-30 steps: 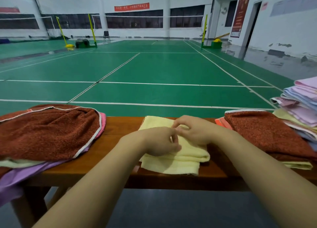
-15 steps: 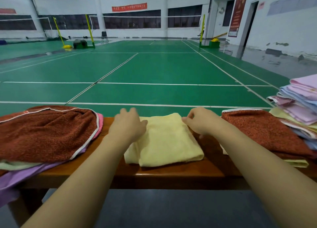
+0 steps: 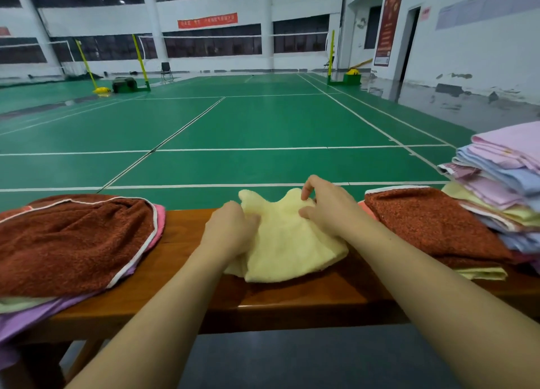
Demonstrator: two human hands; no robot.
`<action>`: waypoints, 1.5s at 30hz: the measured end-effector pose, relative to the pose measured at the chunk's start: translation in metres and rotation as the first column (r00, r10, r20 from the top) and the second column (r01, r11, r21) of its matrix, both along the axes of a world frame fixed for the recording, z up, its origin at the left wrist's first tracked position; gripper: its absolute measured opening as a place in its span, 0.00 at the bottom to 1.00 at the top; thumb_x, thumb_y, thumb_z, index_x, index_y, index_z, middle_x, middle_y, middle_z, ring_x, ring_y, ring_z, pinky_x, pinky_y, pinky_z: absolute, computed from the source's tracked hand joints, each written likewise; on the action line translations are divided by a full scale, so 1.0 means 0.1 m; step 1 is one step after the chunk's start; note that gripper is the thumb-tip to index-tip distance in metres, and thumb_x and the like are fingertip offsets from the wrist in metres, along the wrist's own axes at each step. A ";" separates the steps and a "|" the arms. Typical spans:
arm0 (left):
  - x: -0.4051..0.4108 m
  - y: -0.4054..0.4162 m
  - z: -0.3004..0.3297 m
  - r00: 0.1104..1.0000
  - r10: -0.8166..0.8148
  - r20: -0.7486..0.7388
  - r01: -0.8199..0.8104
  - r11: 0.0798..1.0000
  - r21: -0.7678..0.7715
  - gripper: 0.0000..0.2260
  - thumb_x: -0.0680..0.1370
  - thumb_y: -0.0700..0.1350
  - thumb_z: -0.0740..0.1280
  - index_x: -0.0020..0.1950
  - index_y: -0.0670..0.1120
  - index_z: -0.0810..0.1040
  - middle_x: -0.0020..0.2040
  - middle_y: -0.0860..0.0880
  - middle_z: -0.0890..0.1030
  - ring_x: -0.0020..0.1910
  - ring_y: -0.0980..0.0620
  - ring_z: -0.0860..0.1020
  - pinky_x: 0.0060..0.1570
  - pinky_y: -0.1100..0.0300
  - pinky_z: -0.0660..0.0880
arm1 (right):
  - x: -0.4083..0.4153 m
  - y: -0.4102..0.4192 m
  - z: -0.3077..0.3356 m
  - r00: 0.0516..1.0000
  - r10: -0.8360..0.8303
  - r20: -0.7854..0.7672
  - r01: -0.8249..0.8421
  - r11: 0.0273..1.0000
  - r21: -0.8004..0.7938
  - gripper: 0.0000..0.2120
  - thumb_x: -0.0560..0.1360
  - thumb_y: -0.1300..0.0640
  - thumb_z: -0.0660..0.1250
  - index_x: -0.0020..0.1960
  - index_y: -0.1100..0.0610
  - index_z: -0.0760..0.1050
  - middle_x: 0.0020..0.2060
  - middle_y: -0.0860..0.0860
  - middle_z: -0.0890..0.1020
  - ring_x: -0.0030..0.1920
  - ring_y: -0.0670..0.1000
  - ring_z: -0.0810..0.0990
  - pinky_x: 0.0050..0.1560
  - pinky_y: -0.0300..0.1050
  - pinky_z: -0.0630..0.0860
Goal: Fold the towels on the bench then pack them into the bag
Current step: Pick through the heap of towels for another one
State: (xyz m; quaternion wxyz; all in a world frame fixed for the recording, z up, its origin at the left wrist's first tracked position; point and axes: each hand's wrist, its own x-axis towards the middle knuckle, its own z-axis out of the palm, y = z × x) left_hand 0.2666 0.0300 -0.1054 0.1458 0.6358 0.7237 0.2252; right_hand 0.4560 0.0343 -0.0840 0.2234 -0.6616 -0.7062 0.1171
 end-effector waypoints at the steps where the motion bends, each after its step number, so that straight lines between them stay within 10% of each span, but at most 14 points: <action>1: 0.05 0.00 0.04 0.997 -0.006 0.077 0.004 0.999 0.037 0.16 0.82 0.54 0.64 0.60 0.42 0.71 0.57 0.43 0.80 0.55 0.40 0.77 0.47 0.54 0.69 | 0.06 -0.01 0.05 1.000 -0.012 -0.015 0.013 0.999 0.037 0.07 0.77 0.55 0.71 0.52 0.49 0.74 0.47 0.47 0.76 0.57 0.55 0.78 0.48 0.47 0.67; 7: 0.71 -0.09 0.33 0.881 -0.201 0.428 0.089 0.960 0.266 0.17 0.83 0.48 0.64 0.59 0.52 0.54 0.48 0.45 0.76 0.49 0.38 0.78 0.47 0.52 0.68 | 0.60 -0.14 0.38 0.989 -0.148 -0.021 0.149 0.972 0.182 0.08 0.79 0.57 0.69 0.53 0.49 0.86 0.55 0.50 0.85 0.59 0.56 0.80 0.59 0.48 0.74; 17: 2.08 0.00 0.32 0.824 -0.433 0.366 0.361 0.898 0.251 0.11 0.83 0.50 0.64 0.63 0.49 0.79 0.64 0.47 0.77 0.59 0.48 0.76 0.52 0.59 0.66 | 1.78 -0.37 0.30 0.825 -0.516 0.230 0.496 0.856 0.145 0.19 0.79 0.45 0.66 0.61 0.58 0.82 0.62 0.63 0.78 0.60 0.64 0.77 0.60 0.53 0.76; 22: 2.23 -0.01 0.06 0.949 -0.313 0.039 0.298 0.929 0.218 0.15 0.82 0.49 0.61 0.66 0.47 0.78 0.75 0.42 0.63 0.73 0.40 0.62 0.70 0.47 0.62 | 1.74 -0.30 0.09 0.835 -0.433 0.340 0.386 0.901 0.200 0.23 0.83 0.46 0.59 0.69 0.60 0.75 0.76 0.58 0.66 0.73 0.60 0.67 0.72 0.53 0.64; 25: 2.25 0.06 0.14 0.874 -0.479 0.084 0.430 0.841 0.327 0.17 0.84 0.49 0.58 0.71 0.47 0.75 0.79 0.45 0.63 0.78 0.45 0.60 0.75 0.48 0.60 | 1.66 -0.24 0.05 0.963 -0.209 0.169 0.201 0.978 0.063 0.22 0.85 0.47 0.54 0.74 0.54 0.71 0.79 0.55 0.63 0.77 0.57 0.64 0.75 0.54 0.63; 31: 2.20 0.22 -0.30 0.794 -0.607 0.028 0.605 0.794 0.052 0.26 0.86 0.53 0.41 0.83 0.45 0.53 0.83 0.47 0.47 0.82 0.46 0.43 0.80 0.47 0.46 | 1.68 -0.09 -0.18 0.961 -0.151 0.233 0.185 0.974 -0.132 0.25 0.86 0.45 0.45 0.82 0.49 0.57 0.82 0.51 0.56 0.81 0.54 0.54 0.80 0.55 0.52; 45: 1.20 0.36 -0.03 0.955 -0.297 -0.005 0.296 0.950 0.097 0.27 0.85 0.55 0.52 0.83 0.48 0.56 0.83 0.42 0.52 0.82 0.43 0.51 0.79 0.45 0.52 | 0.92 -0.06 0.10 0.949 -0.137 0.284 0.105 0.987 0.125 0.25 0.86 0.43 0.49 0.80 0.50 0.63 0.79 0.49 0.63 0.78 0.51 0.63 0.74 0.52 0.64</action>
